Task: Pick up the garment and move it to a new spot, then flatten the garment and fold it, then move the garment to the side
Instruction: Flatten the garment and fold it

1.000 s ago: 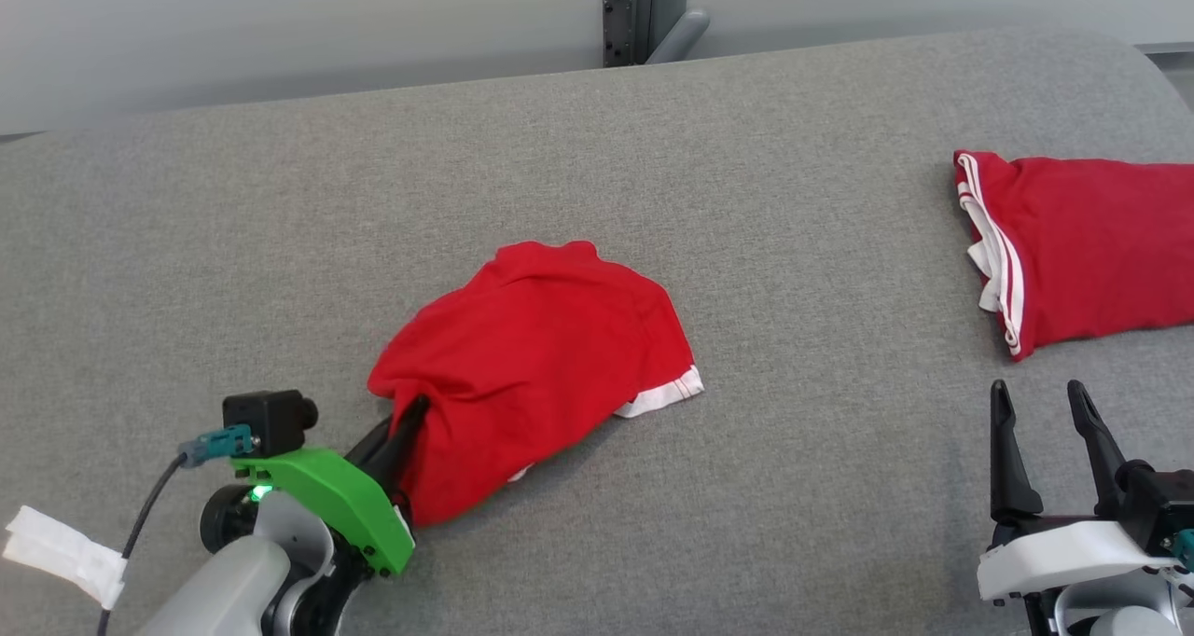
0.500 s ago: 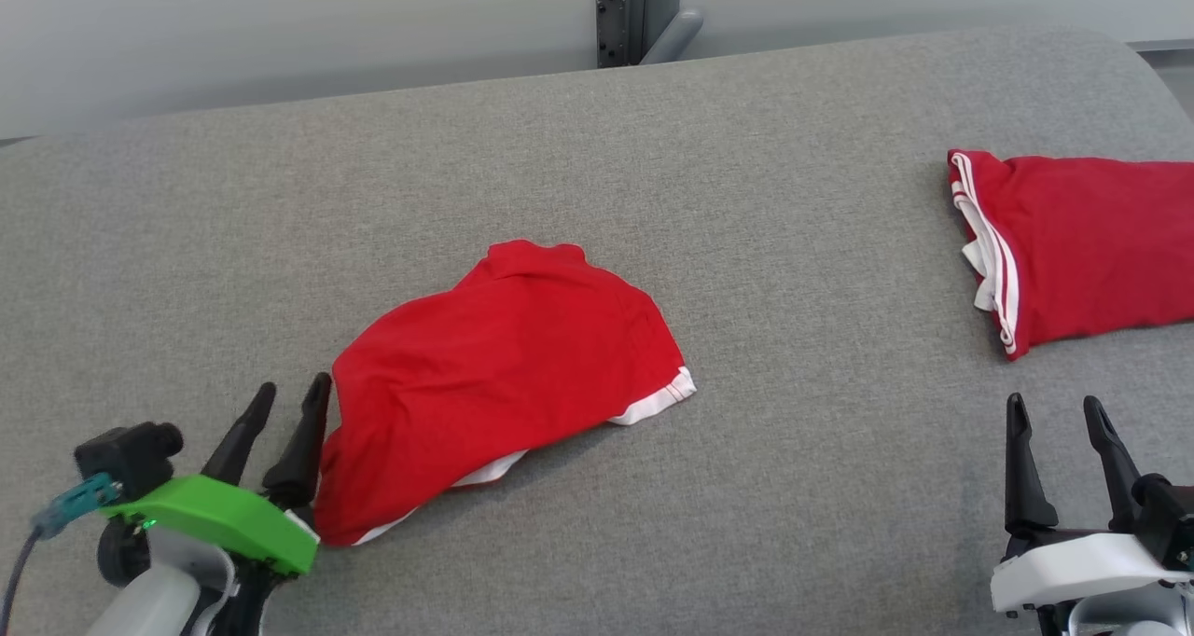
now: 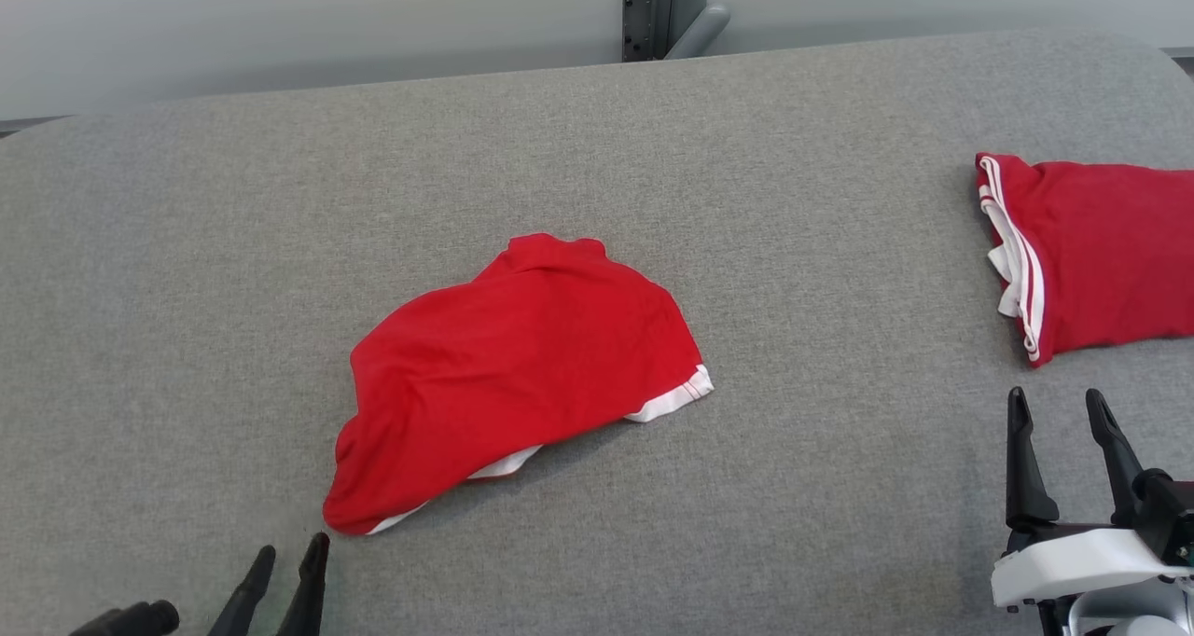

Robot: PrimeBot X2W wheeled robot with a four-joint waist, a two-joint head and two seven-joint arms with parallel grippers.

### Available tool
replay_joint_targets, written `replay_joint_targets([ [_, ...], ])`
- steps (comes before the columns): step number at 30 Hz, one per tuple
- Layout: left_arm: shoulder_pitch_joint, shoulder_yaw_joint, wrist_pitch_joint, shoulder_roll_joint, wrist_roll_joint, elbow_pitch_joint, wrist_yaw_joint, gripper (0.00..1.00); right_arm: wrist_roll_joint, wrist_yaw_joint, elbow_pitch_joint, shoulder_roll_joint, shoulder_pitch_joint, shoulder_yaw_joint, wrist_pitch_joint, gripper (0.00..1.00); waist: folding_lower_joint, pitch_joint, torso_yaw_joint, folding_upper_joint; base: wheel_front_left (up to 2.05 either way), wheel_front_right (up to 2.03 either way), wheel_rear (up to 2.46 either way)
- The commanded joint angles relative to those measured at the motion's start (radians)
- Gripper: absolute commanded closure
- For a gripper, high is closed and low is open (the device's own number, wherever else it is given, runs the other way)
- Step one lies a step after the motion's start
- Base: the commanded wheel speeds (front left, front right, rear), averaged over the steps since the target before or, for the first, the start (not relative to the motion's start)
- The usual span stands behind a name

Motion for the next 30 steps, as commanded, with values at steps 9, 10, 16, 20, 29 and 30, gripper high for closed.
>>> replay_joint_targets([
  [9, -0.070, -0.090, -0.002, -0.028, 0.065, 0.076, -0.005, 0.00, -0.012, 0.000, -0.005, -0.002, -0.008, 0.005, -0.002, 0.00, 0.0000, 0.007, -0.013, 0.0000, 0.00, 0.00, 0.00],
  [10, -0.078, -0.096, -0.002, -0.032, 0.068, 0.085, -0.005, 0.00, -0.011, 0.000, -0.005, -0.002, -0.008, 0.006, -0.002, 0.00, 0.0000, 0.008, -0.015, 0.0000, 0.00, 0.00, 0.00],
  [16, -0.127, -0.107, -0.002, -0.046, 0.135, 0.134, -0.005, 0.00, -0.002, 0.000, 0.000, -0.002, -0.020, 0.010, -0.002, 0.00, 0.0000, 0.016, -0.025, 0.0000, 0.00, 0.00, 0.00],
  [20, -0.134, -0.134, -0.002, -0.044, 0.118, 0.134, -0.005, 0.59, 0.005, 0.000, 0.004, -0.002, -0.020, 0.008, -0.002, 0.00, 0.0000, 0.014, -0.033, 0.0000, 0.00, 0.00, 0.00],
  [29, -0.094, -0.220, 0.007, 0.039, 0.047, 0.053, -0.005, 1.00, 0.017, 0.000, 0.004, -0.002, 0.000, -0.005, -0.002, 0.00, 0.0000, 0.000, -0.022, 0.0000, 0.00, 0.00, 0.00],
  [30, -0.093, -0.228, 0.015, 0.057, 0.033, 0.033, -0.005, 1.00, 0.018, 0.000, 0.003, -0.002, 0.002, -0.007, -0.002, 0.00, 0.0000, 0.000, -0.017, 0.0000, 0.00, 0.00, 0.00],
])
